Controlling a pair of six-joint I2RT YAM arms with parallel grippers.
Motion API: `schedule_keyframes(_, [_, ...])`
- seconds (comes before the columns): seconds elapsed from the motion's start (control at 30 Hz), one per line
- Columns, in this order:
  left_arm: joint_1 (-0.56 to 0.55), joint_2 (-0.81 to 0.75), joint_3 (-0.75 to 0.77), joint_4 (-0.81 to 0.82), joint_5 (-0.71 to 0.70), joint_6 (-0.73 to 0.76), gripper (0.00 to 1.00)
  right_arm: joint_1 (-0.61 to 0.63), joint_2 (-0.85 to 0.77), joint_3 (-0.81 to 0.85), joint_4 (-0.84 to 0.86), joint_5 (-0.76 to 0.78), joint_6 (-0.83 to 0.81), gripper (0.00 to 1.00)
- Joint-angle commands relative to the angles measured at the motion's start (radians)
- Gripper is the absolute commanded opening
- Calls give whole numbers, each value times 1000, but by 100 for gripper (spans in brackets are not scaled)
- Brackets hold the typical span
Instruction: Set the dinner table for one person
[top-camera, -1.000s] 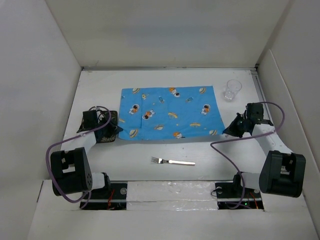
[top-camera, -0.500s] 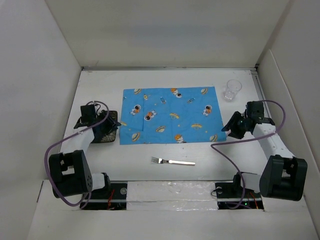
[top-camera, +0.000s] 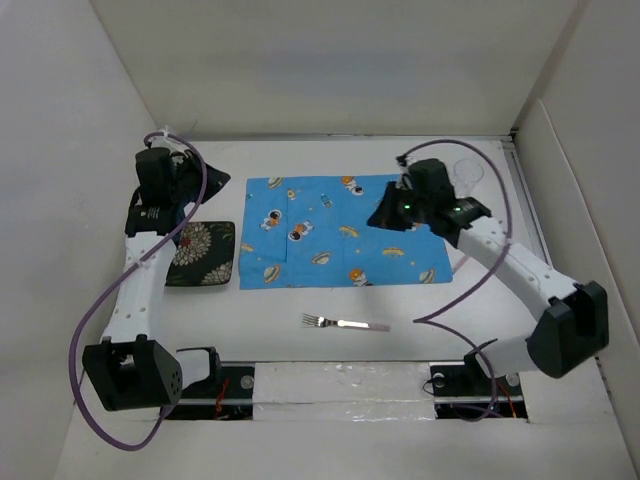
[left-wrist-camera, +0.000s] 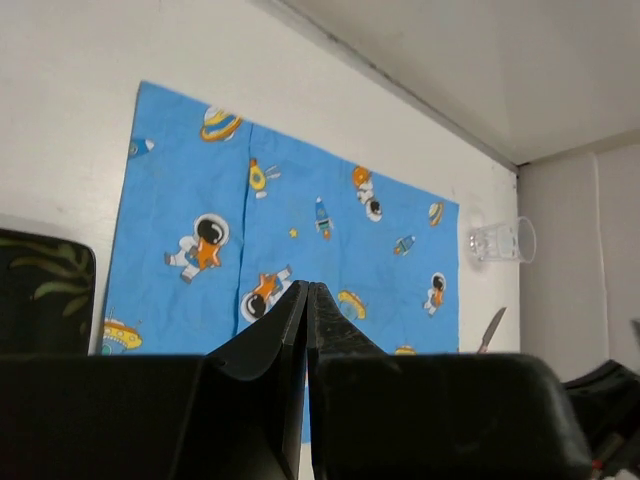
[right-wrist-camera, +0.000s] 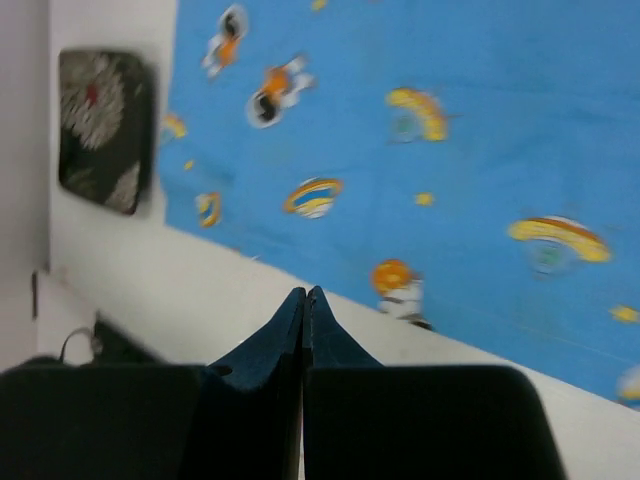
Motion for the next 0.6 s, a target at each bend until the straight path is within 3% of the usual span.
schedule_keyframes(0.0, [0,-25,93,-24,-9,28,0,167,158,92,199,-63,79,0])
schedule_keyframes(0.17, [-20,33,347,-78,-62,139,1,321,451,345,341,-150,152,0])
schedule_keyframes(0.23, [-123,57,473,-161,-234,240,7,372,599,432,364,-162,190,1])
schedule_keyframes(0.27, [-158,79,493,-178,-286,263,9,385,648,527,361,-170,197,7])
schedule_keyframes(0.3, [-181,84,507,-200,-319,275,13,413,738,573,358,-164,213,20])
schedule_keyframes(0.4, [-181,47,470,-251,-301,280,22,444,850,733,341,-136,255,41])
schedule_keyframes(0.57, [-230,-97,280,-289,-286,260,31,493,1050,920,283,-92,278,49])
